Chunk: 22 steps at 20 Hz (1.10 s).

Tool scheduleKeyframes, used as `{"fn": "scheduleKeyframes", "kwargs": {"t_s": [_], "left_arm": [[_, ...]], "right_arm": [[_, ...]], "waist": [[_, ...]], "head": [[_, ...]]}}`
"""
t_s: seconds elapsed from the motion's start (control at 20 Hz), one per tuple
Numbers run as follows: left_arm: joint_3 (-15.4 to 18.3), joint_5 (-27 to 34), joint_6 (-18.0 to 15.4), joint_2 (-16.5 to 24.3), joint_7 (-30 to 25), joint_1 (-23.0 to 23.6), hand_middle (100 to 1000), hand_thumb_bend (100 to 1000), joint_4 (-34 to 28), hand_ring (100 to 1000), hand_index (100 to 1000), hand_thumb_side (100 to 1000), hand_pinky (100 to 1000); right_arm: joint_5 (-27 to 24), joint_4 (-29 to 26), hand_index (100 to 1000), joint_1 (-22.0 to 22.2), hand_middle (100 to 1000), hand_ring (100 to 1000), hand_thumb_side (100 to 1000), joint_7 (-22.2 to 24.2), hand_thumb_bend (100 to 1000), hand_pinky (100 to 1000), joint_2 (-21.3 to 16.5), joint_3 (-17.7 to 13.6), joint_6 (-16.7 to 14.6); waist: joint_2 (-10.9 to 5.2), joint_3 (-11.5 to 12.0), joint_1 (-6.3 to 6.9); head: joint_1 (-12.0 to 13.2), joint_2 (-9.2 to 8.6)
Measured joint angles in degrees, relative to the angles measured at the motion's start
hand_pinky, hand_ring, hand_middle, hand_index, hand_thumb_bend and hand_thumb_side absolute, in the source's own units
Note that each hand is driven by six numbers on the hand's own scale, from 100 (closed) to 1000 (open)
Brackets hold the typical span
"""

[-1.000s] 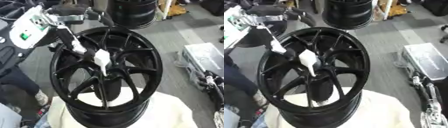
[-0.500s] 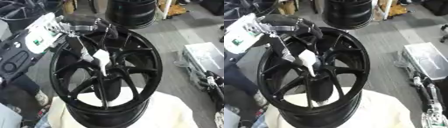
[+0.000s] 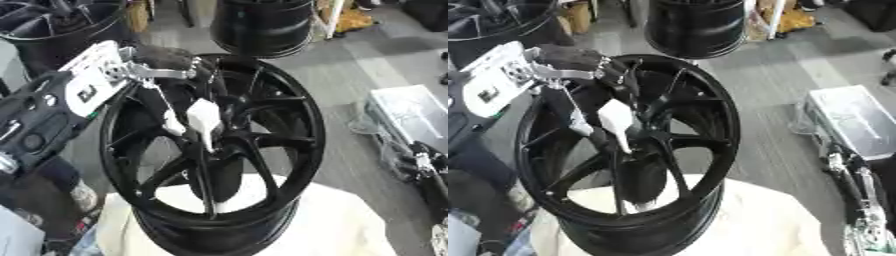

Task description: Pull the pin out of the wheel hub.

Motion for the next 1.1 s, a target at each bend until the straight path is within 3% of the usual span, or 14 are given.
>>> {"fn": "scheduleKeyframes", "kwargs": {"t_s": [0.15,0.25,0.5,0.75,1.1], "left_arm": [[-0.06,-0.52,0.00,0.00,0.00,0.18,728,522,0.66,742,814,471,814],[-0.03,-0.70,0.00,0.00,0.00,0.26,649,487,1.21,718,755,449,807],[0.77,1.23,0.00,-0.52,0.00,0.60,491,310,2.73,641,612,376,784],[1.95,8.07,0.01,-0.88,-0.01,0.66,419,212,3.29,593,531,334,768],[4.70,16.77,0.01,-0.77,-0.01,0.48,386,148,3.39,573,500,272,761]], "right_arm": [[0.00,0.00,832,-0.11,830,754,669,0.00,100,734,0.00,0.00,0.00],[0.00,0.00,832,-0.11,830,754,670,0.01,100,734,0.00,0.00,0.00],[0.00,0.00,832,-0.11,831,754,672,0.01,100,734,0.01,0.00,0.00],[0.00,0.00,832,-0.11,831,754,674,0.01,100,734,0.01,0.00,0.00],[0.00,0.00,832,-0.11,831,754,675,0.01,100,734,0.01,-0.01,0.00]], "waist": [[0.00,-0.01,-0.01],[0.00,-0.02,-0.04],[0.00,-0.07,-0.06],[0.00,-0.07,-0.10],[0.00,0.03,-0.22]], "head": [[-0.02,0.00],[-0.03,0.00],[-0.17,0.00],[-0.36,0.00],[-0.44,0.00]]}}
